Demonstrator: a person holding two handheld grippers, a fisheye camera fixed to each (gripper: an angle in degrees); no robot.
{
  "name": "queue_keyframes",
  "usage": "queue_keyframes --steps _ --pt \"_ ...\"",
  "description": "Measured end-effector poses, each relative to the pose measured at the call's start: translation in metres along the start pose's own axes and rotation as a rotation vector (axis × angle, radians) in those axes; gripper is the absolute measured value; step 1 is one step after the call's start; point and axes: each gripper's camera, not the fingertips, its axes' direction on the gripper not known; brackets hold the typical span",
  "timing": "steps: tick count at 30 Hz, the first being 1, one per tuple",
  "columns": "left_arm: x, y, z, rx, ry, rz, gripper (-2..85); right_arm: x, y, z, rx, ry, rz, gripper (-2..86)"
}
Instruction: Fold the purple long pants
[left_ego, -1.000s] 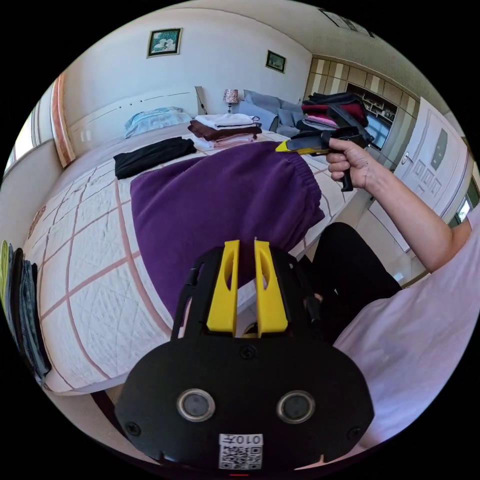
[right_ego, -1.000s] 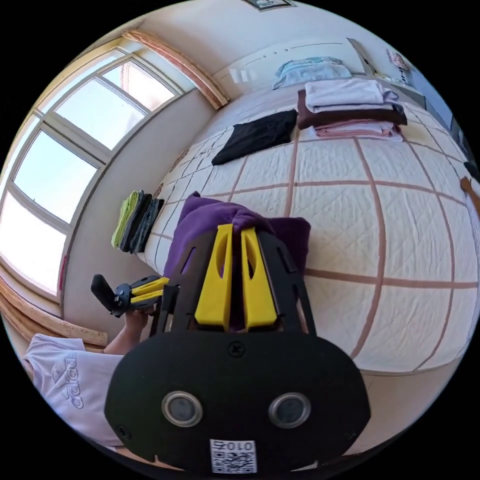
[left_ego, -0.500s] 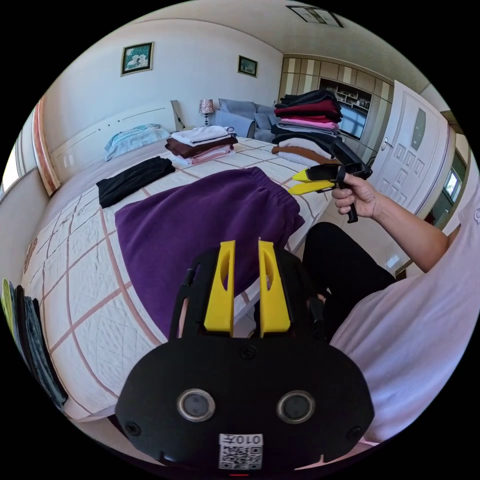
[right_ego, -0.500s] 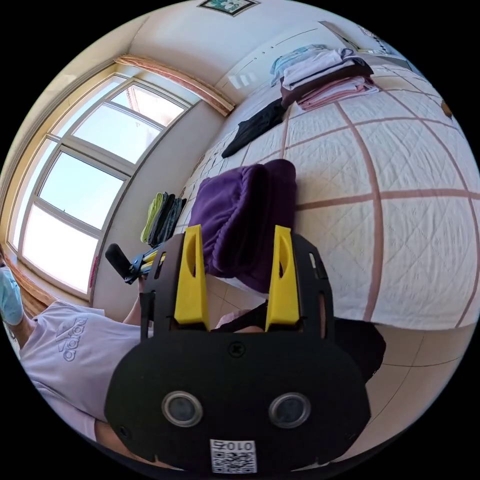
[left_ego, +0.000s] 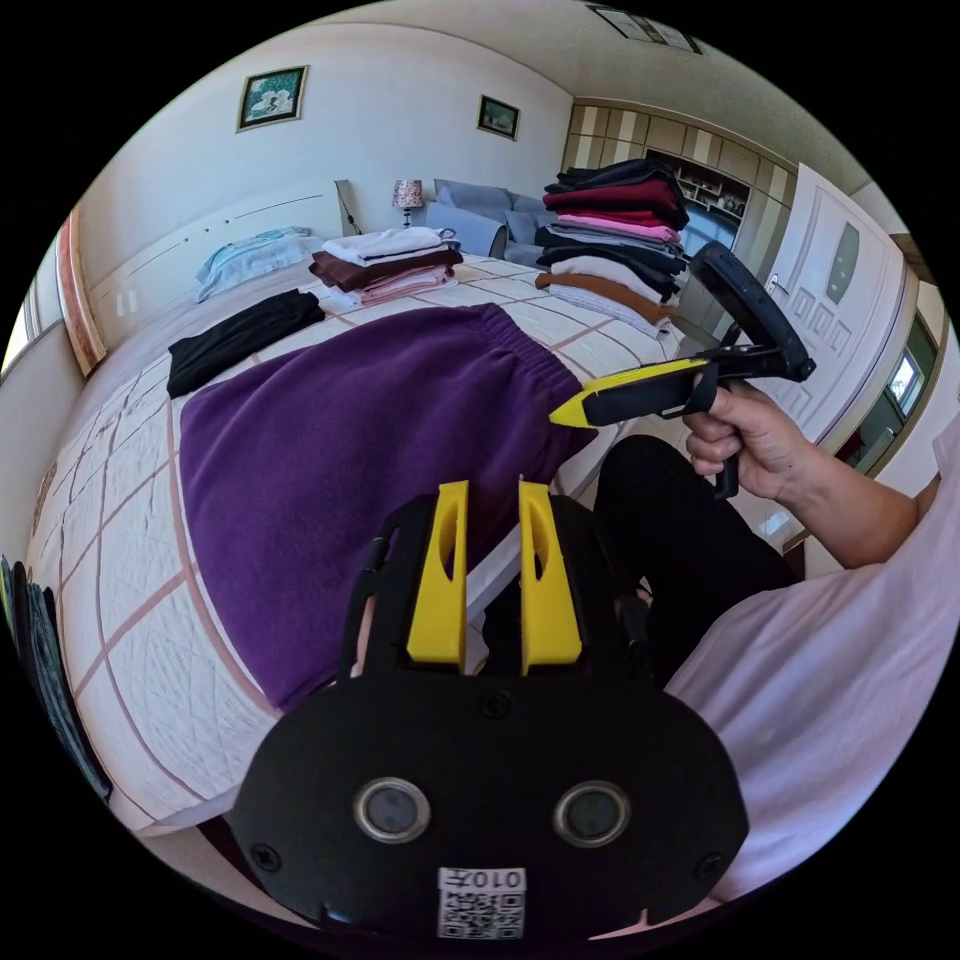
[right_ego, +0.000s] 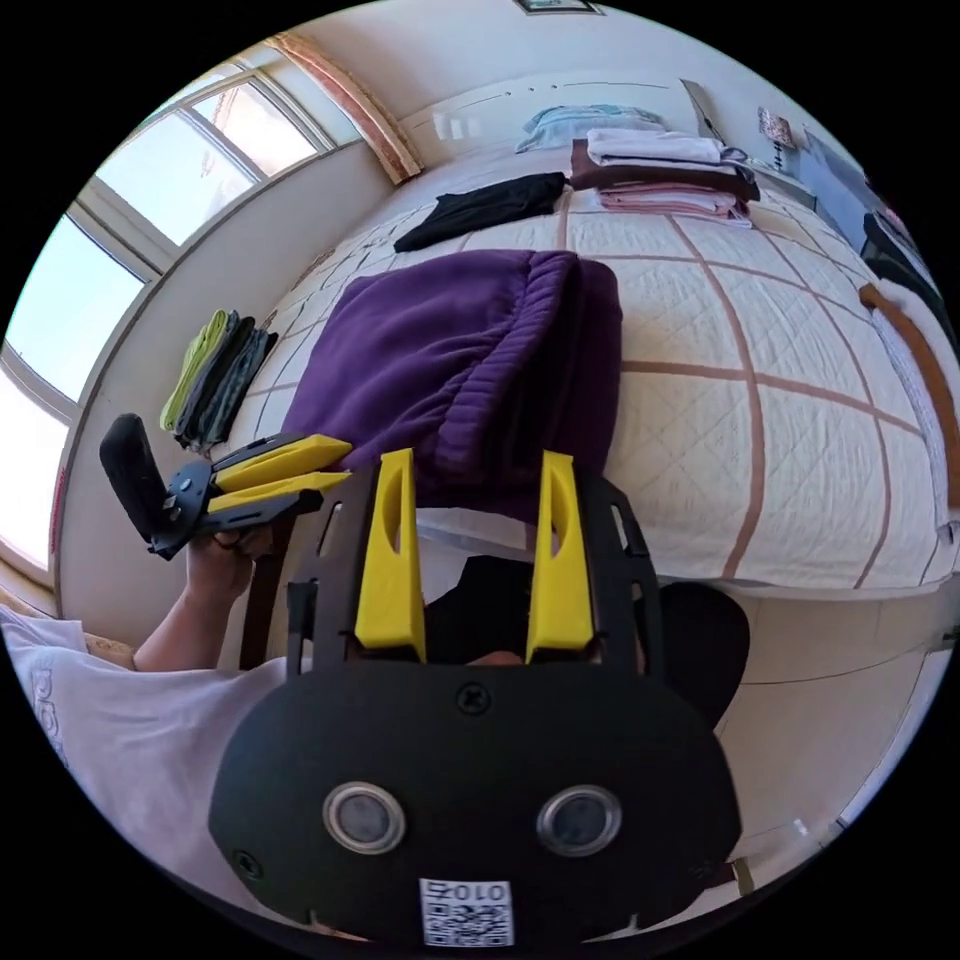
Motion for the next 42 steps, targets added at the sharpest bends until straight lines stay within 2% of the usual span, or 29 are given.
queue_keyframes --steps 3,6,8,10,14,17,22,25,29,30,31,32,35,38,39,42 --pt "-0.002 0.002 -0.002 -0.008 -0.017 0.011 7.3 0.008 -0.008 -0.006 0.002 -0.094 0.036 14.1" --pt "-0.007 0.006 -0.004 -0.003 -0.009 0.006 7.2 0.046 -0.012 0.006 -0.040 -0.241 0.193 12.5" --pt "-0.010 0.007 -0.004 -0.009 0.006 0.001 7.1 0.066 -0.013 0.025 -0.106 -0.297 0.203 12.3" --pt "-0.013 0.008 -0.009 -0.016 0.014 0.004 6.8 0.077 -0.007 0.026 -0.080 -0.360 0.226 11.8" --pt "-0.024 0.023 -0.027 0.020 -0.006 -0.043 6.1 0.070 -0.003 0.029 -0.041 -0.321 0.231 10.8" --pt "-0.040 0.035 -0.021 0.022 0.067 -0.109 5.8 0.063 -0.006 0.025 -0.037 -0.334 0.189 8.7" --pt "-0.044 0.038 -0.059 0.152 0.053 -0.122 5.4 0.027 -0.023 -0.051 0.066 -0.331 0.004 6.5" --pt "-0.048 0.039 -0.079 0.214 0.070 -0.126 5.3 0.022 -0.027 -0.066 0.049 -0.286 -0.045 6.5" --pt "-0.056 0.051 -0.078 0.168 0.057 -0.150 5.1 0.058 -0.012 -0.026 -0.053 -0.186 0.041 6.5" --pt "-0.059 0.058 -0.077 0.155 0.059 -0.171 5.1 0.084 -0.002 -0.008 -0.068 -0.274 0.116 6.4" --pt "-0.061 0.061 -0.076 0.150 0.062 -0.181 5.0 0.108 0.010 -0.002 -0.019 -0.443 0.197 6.3" --pt "-0.064 0.068 -0.077 0.139 0.061 -0.200 4.9 0.116 0.014 -0.002 0.002 -0.501 0.223 6.1" --pt "-0.070 0.088 -0.083 0.118 0.010 -0.245 4.4 0.115 0.016 -0.012 0.001 -0.492 0.192 5.8" --pt "-0.078 0.103 -0.089 0.098 -0.058 -0.275 3.6 0.111 0.015 -0.044 0.082 -0.543 0.141 5.3" --pt "-0.082 0.108 -0.087 0.088 -0.080 -0.288 3.1 0.113 0.013 -0.048 0.084 -0.540 0.142 5.2" --pt "-0.095 0.117 -0.061 0.013 -0.032 -0.333 2.7 0.107 0.009 -0.025 -0.045 -0.323 0.068 5.2"
